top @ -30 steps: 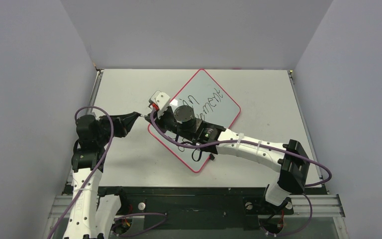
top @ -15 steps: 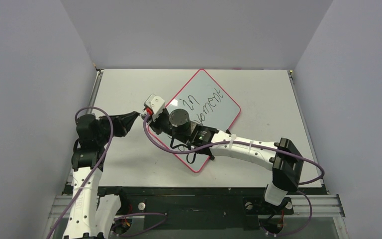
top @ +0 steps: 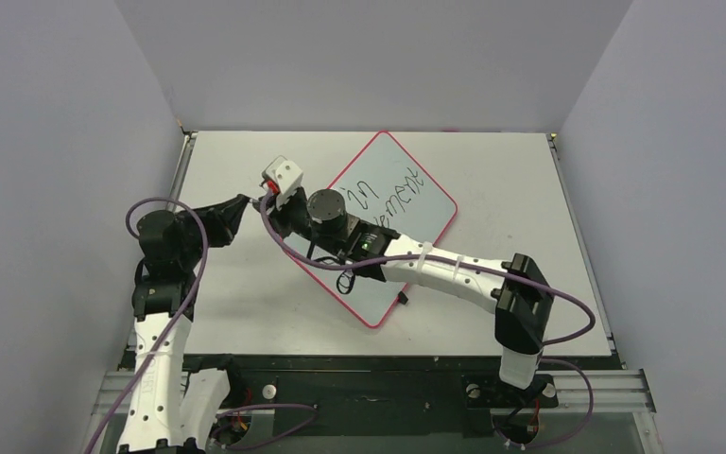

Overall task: Write a sentence on the whiteboard
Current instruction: Close the whiteboard marker at the center of the board.

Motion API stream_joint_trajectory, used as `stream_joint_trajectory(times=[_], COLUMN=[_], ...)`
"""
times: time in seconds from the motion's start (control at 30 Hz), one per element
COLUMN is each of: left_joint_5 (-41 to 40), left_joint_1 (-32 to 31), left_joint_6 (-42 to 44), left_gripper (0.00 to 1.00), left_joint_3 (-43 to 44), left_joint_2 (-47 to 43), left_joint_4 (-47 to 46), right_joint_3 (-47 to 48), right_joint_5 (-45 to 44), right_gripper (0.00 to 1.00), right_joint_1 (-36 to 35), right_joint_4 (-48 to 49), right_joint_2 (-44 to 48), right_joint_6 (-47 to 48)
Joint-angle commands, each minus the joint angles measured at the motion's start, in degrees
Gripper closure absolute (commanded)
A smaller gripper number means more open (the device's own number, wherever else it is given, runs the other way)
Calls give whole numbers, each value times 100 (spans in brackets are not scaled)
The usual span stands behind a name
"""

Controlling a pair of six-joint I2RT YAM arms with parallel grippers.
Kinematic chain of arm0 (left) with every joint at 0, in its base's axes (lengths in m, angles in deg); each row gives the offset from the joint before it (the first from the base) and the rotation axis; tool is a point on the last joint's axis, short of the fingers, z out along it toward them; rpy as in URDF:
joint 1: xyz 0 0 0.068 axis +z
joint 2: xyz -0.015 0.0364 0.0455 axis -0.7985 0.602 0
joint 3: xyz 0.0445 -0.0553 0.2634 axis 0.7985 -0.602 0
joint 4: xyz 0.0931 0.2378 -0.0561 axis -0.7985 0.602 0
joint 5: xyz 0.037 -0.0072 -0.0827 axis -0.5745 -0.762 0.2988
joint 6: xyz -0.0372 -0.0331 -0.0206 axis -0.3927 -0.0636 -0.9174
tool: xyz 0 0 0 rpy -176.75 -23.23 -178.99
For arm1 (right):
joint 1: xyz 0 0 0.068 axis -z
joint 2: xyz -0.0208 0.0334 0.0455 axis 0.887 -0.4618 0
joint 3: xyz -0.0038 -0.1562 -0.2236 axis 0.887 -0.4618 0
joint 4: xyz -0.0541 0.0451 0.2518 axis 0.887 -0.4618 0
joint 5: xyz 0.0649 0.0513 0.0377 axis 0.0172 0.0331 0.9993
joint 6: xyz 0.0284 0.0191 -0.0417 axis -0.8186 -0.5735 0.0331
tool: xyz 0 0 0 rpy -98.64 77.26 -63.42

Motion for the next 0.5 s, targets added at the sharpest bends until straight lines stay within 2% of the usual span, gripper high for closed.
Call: stream_joint_trajectory(times=[0.0,0.3,0.47], left_joint_5=[890,437,-25], left_joint_1=[-266,-549,-1117], left_joint_6=[-15,116,134], left_gripper=[100,100,100], left_joint_3=[420,496,513], left_joint_2=[-255,-310,-262], left_joint_4=[-800,-1091,-1193], right_joint_3=[822,1496,1863], right_joint_5=[919,1704,1659], right_gripper=[100,100,100], right_joint_1=[258,645,645], right_joint_4=[-445,-671,-1167], right_joint_2=[-561,-965,-1123], right_joint_6=[-1340,-3436,-3717])
